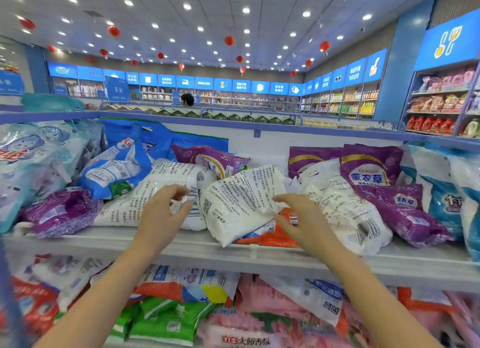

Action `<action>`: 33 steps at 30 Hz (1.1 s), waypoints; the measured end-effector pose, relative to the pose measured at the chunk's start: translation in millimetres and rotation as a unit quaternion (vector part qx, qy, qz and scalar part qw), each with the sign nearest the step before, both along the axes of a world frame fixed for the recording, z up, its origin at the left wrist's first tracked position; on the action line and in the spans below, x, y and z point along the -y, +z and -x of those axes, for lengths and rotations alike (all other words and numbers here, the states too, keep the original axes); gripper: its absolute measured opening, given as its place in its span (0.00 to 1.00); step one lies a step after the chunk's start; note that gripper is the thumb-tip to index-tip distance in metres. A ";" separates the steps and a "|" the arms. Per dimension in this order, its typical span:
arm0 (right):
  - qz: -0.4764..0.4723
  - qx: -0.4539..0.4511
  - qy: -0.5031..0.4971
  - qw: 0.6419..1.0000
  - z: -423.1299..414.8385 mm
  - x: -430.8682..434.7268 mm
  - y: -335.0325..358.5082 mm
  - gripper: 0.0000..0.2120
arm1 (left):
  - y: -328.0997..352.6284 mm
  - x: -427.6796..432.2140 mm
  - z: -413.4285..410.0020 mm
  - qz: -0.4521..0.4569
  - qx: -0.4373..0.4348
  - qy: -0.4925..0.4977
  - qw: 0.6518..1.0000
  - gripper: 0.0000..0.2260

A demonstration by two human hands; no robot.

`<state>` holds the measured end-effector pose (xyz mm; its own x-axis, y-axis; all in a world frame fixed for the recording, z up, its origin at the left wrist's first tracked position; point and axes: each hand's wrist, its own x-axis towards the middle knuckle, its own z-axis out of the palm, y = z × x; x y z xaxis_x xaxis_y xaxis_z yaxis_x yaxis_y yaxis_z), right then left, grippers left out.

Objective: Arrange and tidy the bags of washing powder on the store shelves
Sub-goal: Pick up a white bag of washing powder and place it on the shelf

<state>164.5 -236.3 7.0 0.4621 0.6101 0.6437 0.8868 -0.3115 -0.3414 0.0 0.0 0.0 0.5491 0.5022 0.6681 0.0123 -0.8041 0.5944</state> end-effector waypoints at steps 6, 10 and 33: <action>0.227 0.125 0.079 0.963 -4.8 -64.5 -8.5 0.39 | -1.3 -12.2 -20.5 0.000 -0.035 -0.022 0.999 0.12; 0.306 0.191 0.065 0.930 -4.3 -85.2 -3.6 0.44 | -3.2 -24.4 -24.0 0.015 -0.026 -0.042 0.999 0.11; -0.091 -0.100 0.041 0.990 -38.4 -68.9 60.6 0.17 | -8.1 -43.3 -13.3 0.064 -0.001 -0.130 0.989 0.09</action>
<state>202.9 -167.4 67.6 0.5445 0.5339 0.6468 0.8158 -0.1580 -0.5563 13.3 43.3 -8.1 0.6720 0.4237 0.6073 -0.1846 -0.6984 0.6915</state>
